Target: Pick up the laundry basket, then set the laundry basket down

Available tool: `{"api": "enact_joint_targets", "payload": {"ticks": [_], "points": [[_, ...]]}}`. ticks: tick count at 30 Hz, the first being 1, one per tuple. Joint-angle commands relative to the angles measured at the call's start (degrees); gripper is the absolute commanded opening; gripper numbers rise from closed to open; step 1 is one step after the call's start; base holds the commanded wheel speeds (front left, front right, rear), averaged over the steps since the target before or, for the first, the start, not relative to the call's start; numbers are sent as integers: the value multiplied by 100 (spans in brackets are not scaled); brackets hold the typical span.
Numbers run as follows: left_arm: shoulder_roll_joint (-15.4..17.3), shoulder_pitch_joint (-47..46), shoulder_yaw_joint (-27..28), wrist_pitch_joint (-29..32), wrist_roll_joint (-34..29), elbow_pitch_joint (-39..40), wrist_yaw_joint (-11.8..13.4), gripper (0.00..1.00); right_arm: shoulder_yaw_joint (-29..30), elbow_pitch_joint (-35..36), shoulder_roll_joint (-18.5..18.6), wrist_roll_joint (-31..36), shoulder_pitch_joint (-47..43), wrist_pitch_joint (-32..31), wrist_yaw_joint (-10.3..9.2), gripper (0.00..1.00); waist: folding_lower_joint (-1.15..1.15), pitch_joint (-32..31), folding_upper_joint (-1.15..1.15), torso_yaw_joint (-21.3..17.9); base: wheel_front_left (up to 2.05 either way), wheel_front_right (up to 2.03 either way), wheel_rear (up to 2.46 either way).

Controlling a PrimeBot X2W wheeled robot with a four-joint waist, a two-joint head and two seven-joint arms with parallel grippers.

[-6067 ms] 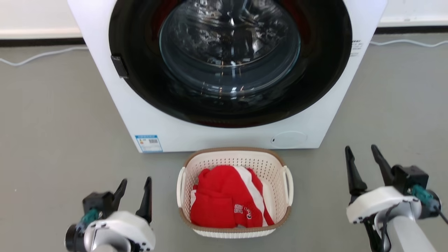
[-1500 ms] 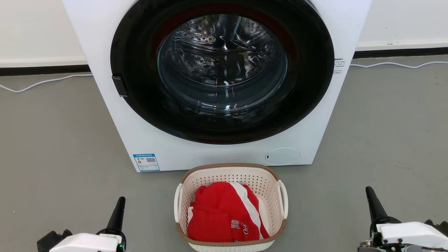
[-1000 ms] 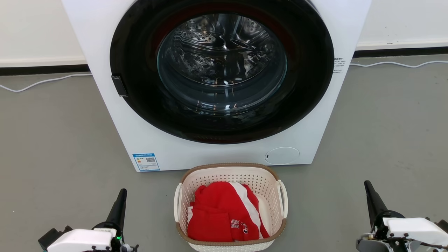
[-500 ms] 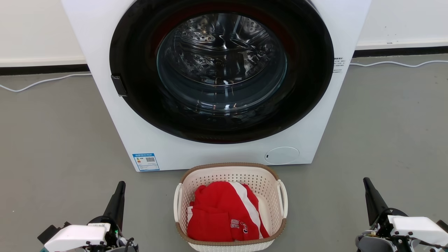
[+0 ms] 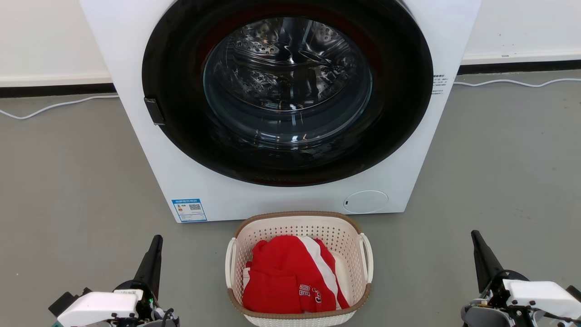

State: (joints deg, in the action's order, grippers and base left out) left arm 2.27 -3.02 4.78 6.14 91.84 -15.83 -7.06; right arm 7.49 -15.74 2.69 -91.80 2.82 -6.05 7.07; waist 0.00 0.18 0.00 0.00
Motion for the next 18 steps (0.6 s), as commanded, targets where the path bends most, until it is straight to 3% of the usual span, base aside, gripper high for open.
{"api": "enact_joint_targets", "payload": {"ticks": [1,18], "points": [[61,-317,175,36,31,176,-43,0,-96,171,19,-36,337,-45,42,0,0,0,0,0,0,0,0],[61,-317,174,36,32,177,-43,0,-96,171,19,-36,337,-44,42,0,0,0,0,0,0,0,0]]}}
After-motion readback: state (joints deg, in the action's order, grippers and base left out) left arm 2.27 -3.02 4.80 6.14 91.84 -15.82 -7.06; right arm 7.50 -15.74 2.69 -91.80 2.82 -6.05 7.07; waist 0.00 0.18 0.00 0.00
